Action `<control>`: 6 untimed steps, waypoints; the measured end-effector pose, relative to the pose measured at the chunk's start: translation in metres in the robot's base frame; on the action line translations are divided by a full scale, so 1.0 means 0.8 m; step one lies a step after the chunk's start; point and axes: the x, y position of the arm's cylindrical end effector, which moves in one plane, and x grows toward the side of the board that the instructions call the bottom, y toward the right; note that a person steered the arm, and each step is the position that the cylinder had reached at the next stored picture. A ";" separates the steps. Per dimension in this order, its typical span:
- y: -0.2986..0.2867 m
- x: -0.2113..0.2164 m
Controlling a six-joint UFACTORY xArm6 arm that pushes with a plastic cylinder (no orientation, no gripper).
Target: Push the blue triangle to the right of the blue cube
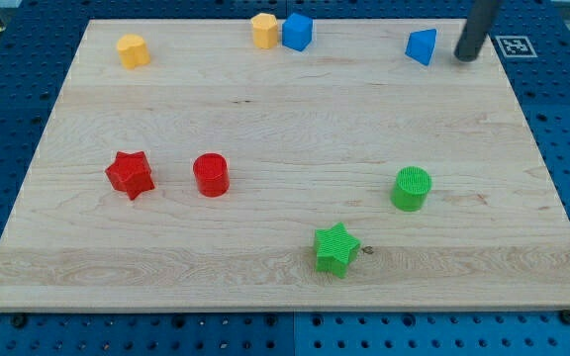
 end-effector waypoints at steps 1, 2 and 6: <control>-0.094 -0.002; -0.137 -0.003; -0.122 -0.016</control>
